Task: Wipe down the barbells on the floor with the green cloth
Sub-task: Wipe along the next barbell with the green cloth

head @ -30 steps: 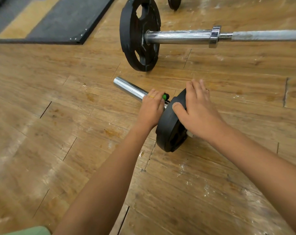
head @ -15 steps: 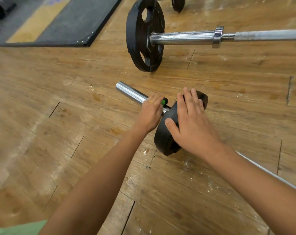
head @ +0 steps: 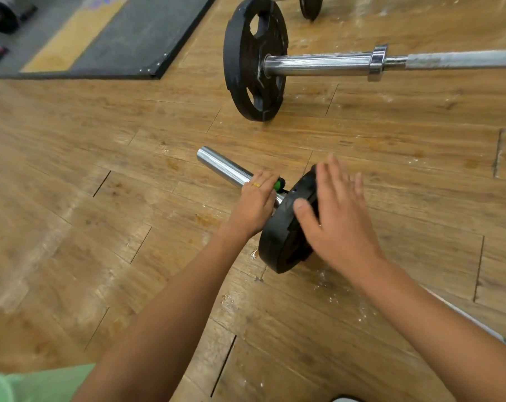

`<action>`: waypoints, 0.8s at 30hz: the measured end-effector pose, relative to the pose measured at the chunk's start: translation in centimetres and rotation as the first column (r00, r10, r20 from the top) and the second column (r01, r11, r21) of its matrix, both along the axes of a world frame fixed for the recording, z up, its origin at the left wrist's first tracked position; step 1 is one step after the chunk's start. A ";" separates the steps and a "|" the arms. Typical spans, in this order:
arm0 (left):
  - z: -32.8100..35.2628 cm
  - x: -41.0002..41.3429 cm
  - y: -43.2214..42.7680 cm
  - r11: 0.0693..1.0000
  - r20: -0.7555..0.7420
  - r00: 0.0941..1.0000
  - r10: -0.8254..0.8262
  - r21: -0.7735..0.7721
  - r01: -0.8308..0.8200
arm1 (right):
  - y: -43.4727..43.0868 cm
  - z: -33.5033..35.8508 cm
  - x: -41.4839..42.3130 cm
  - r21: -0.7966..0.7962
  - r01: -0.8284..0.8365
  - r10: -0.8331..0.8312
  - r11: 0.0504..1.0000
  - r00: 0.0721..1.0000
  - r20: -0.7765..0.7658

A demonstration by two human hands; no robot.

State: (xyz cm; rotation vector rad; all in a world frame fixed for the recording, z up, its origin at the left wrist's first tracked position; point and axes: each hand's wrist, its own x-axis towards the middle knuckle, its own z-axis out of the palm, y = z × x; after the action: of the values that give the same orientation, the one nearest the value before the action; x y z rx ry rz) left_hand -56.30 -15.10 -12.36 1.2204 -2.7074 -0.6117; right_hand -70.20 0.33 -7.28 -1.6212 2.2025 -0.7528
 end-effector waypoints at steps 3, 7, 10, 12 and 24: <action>0.0 0.7 0.1 1.000 0.016 1.000 -0.004 0.028 0.004 | -1.2 0.0 -1.3 0.138 -0.007 -0.006 0.990 0.995 0.098; 0.4 1.0 0.2 0.992 -0.007 0.999 0.042 0.120 -0.041 | -0.8 -0.3 -0.7 0.119 -0.023 0.008 0.993 0.992 0.128; 0.0 0.6 1.3 0.994 0.008 1.000 -0.011 0.110 0.010 | -0.4 -0.3 -0.1 0.110 -0.019 0.009 0.994 0.995 0.096; -0.2 1.5 1.7 0.985 0.003 0.997 -0.082 0.150 0.081 | -0.2 -0.4 0.3 0.090 -0.039 0.031 0.995 0.996 0.087; 0.7 4.4 1.8 0.987 0.042 0.999 0.002 0.160 -0.009 | 1.4 -0.3 2.8 0.054 -0.051 0.049 0.997 0.998 0.032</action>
State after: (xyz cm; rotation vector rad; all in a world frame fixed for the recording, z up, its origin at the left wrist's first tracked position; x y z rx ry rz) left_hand -51.89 -13.28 -11.62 1.2894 -2.7334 -0.8262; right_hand -67.37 1.74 -7.56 -1.6217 2.1344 -0.6931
